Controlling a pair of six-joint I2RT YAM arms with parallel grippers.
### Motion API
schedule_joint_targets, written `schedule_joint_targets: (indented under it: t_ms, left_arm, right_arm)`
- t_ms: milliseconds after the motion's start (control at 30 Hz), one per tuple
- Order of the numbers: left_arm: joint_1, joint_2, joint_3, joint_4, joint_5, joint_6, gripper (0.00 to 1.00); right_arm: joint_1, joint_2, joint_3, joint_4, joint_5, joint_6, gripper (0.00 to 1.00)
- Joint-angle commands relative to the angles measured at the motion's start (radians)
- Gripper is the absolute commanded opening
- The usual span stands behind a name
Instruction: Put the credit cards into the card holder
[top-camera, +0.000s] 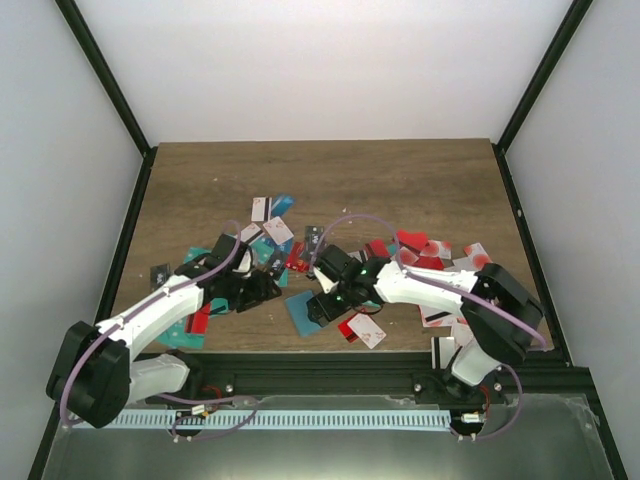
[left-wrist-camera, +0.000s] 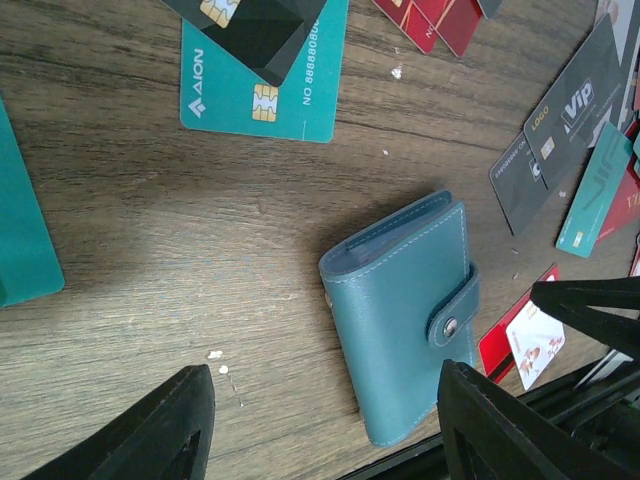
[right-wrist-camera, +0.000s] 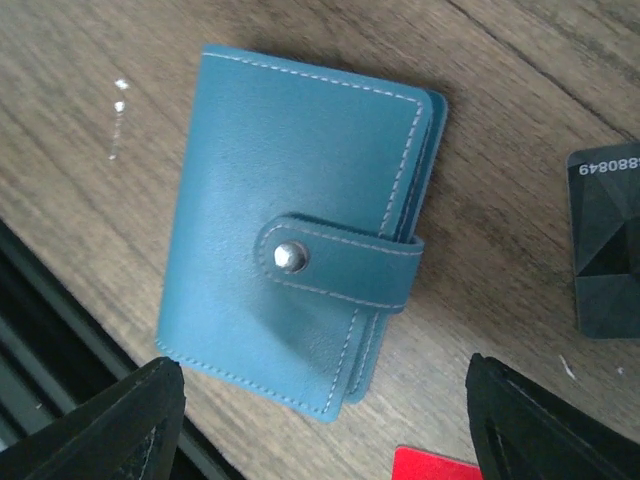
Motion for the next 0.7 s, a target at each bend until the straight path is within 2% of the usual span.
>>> schedule_joint_targets:
  t_ms: [0, 433, 667]
  left_arm:
    - [-0.004, 0.0, 0.001, 0.0, -0.007, -0.01, 0.62]
    - [-0.006, -0.159, -0.074, -0.042, 0.014, -0.041, 0.6]
    - [-0.005, -0.246, -0.102, -0.086, 0.044, -0.034, 0.6]
  right_arm:
    - [0.033, 0.042, 0.073, -0.014, 0.087, 0.011, 0.78]
    - [0.062, 0.173, 0.151, -0.051, 0.087, 0.069, 0.76]
    - [0.07, 0.199, 0.145, -0.022, 0.053, 0.143, 0.64]
